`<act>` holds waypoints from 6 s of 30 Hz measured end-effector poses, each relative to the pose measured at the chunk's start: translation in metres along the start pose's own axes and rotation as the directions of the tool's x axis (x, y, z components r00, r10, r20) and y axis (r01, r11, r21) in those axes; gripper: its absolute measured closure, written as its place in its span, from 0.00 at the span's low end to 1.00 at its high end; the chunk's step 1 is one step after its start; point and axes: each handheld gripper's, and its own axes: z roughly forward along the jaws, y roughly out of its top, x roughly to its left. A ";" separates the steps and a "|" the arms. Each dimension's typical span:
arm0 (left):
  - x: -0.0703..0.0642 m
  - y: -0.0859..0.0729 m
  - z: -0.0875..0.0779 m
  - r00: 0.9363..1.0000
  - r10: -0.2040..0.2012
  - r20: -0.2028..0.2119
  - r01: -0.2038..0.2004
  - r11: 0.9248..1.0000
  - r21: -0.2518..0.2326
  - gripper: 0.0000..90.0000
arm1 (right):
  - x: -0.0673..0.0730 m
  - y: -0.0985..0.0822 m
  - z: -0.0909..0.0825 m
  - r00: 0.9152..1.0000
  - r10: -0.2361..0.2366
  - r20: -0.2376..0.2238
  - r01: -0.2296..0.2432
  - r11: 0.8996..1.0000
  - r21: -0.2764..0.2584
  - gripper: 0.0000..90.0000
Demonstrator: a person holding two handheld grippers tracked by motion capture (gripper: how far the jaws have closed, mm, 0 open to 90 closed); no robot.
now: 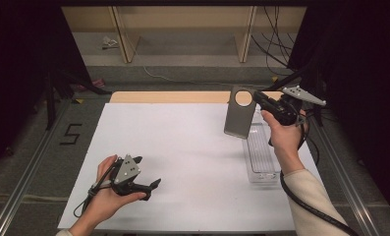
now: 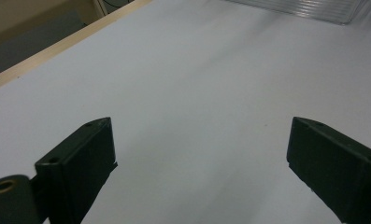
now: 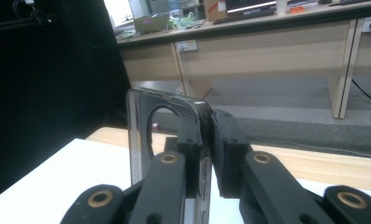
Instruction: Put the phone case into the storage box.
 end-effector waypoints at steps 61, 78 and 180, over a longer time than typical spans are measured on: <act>0.000 0.000 0.000 1.000 0.005 0.000 -0.005 1.000 0.002 0.08 | -0.021 0.008 -0.012 0.998 0.015 0.068 -0.013 0.999 -0.039 0.92; 0.000 0.000 0.000 1.000 0.002 0.001 -0.002 1.000 0.001 0.08 | -0.026 0.011 -0.015 0.996 0.024 0.083 -0.019 0.998 -0.058 0.92; 0.001 0.000 -0.001 1.000 -0.001 -0.004 0.001 1.000 -0.002 0.08 | -0.048 0.011 -0.021 0.985 0.013 0.175 -0.002 0.998 -0.064 0.92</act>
